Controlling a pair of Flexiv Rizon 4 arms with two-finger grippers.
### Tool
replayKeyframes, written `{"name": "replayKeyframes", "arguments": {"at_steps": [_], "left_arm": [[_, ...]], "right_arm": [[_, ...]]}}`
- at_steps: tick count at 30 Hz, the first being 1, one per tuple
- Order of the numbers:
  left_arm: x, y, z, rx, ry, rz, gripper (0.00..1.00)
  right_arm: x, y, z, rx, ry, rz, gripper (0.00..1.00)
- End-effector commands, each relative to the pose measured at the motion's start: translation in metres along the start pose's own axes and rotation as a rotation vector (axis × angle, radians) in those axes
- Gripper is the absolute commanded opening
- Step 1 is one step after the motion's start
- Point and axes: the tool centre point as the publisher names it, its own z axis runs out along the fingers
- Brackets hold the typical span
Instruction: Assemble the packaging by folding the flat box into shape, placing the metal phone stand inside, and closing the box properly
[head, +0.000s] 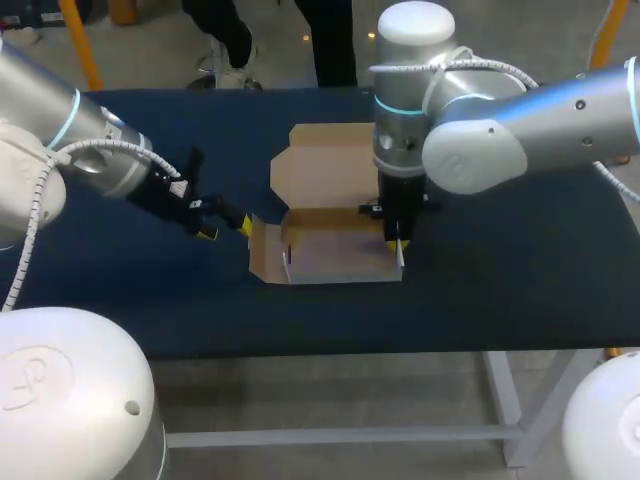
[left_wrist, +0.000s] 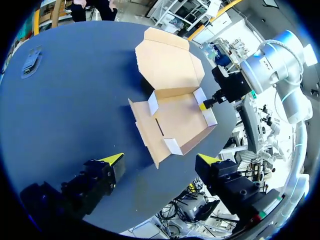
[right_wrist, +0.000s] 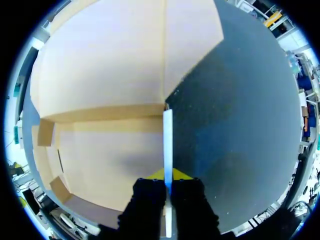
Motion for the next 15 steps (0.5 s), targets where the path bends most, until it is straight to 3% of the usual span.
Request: {"name": "replayKeyframes", "arguments": {"at_steps": [1, 6, 12, 15], "left_arm": [[-0.011, -0.016, 0.02, -0.052, 0.009, -0.001, 0.98], [-0.022, -0.025, 0.035, -0.1, -0.015, -0.033, 0.99], [-0.026, -0.027, 0.052, -0.144, -0.034, -0.064, 0.93], [-0.026, -0.026, 0.058, -0.154, -0.044, -0.074, 0.81]], "right_arm": [[0.0, 0.0, 0.0, 0.001, 0.0, 0.0, 0.0], [0.0, 0.0, 0.0, 0.001, 0.0, 0.0, 0.0], [0.0, 0.0, 0.0, 0.001, 0.0, 0.0, 0.0], [0.0, 0.0, 0.0, 0.001, 0.0, 0.0, 0.0]]}}
